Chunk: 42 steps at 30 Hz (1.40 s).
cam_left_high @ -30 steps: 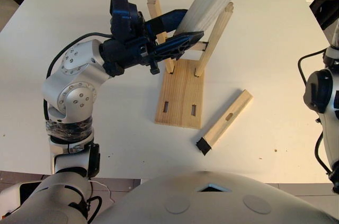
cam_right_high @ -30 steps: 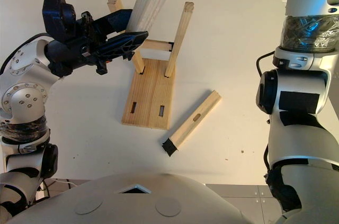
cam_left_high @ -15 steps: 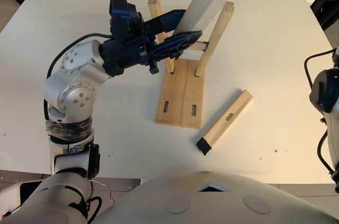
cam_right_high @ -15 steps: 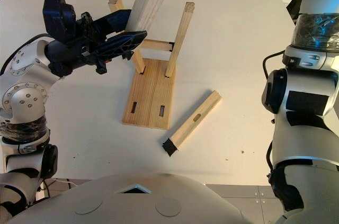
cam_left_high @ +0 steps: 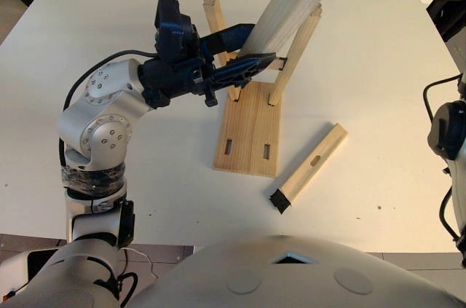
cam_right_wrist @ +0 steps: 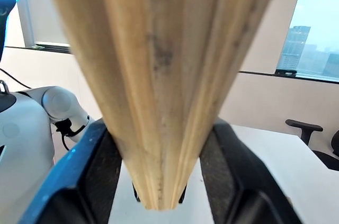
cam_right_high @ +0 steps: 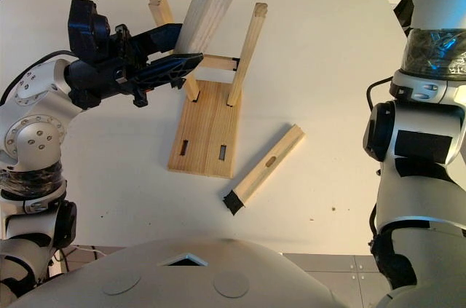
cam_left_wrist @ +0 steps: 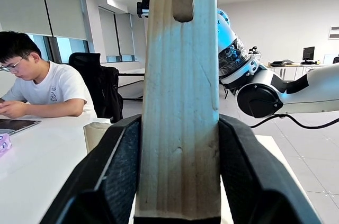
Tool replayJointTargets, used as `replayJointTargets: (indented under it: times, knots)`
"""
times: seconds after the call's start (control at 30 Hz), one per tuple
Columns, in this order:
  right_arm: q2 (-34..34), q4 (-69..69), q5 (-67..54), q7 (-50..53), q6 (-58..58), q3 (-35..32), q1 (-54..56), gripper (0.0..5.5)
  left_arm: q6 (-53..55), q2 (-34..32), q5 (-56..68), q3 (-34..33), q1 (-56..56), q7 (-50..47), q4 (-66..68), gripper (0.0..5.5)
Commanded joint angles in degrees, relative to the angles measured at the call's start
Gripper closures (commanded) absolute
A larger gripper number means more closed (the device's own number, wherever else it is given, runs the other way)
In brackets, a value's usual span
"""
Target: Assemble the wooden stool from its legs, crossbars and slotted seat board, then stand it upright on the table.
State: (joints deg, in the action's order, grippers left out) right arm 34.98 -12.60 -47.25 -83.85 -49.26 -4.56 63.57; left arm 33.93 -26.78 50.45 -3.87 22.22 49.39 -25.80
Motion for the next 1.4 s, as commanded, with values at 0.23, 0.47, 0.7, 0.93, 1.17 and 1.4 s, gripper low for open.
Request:
replayJointTargets:
  times: [0.23, 0.47, 0.7, 0.93, 1.17, 1.4]
  knots:
    - [-1.3, 5.5, -2.2, 8.6, -3.6, -1.6, -3.8, 3.47, -2.2, 0.4, -2.7, -0.5, -1.8, -2.5, -0.3, 2.72]
    - [-1.0, 6.6, -4.1, 14.4, -4.2, -5.9, -6.2, 3.47, -2.9, -2.3, -4.5, -4.4, -10.8, -5.0, -1.2, 2.03]
    - [2.4, 21.2, -1.7, 15.7, -1.7, -4.7, -23.6, 3.47, -6.7, 1.4, -9.3, -12.0, -26.0, -13.6, 2.3, 2.03]
    - [4.1, 34.5, -1.9, 18.7, -0.3, -4.7, -40.6, 3.47, -12.0, 13.9, -15.6, -18.1, -27.7, -35.1, 11.3, 2.03]
    - [6.2, 38.0, -0.6, 17.7, 2.9, -2.2, -46.3, 3.47, -13.1, 18.8, -16.3, -18.7, -27.0, -40.4, 14.6, 2.03]
    - [5.6, 41.8, -1.8, 21.3, 4.0, -2.5, -50.6, 3.47, -10.0, 15.6, -14.6, -21.0, -27.1, -39.9, 15.1, 2.03]
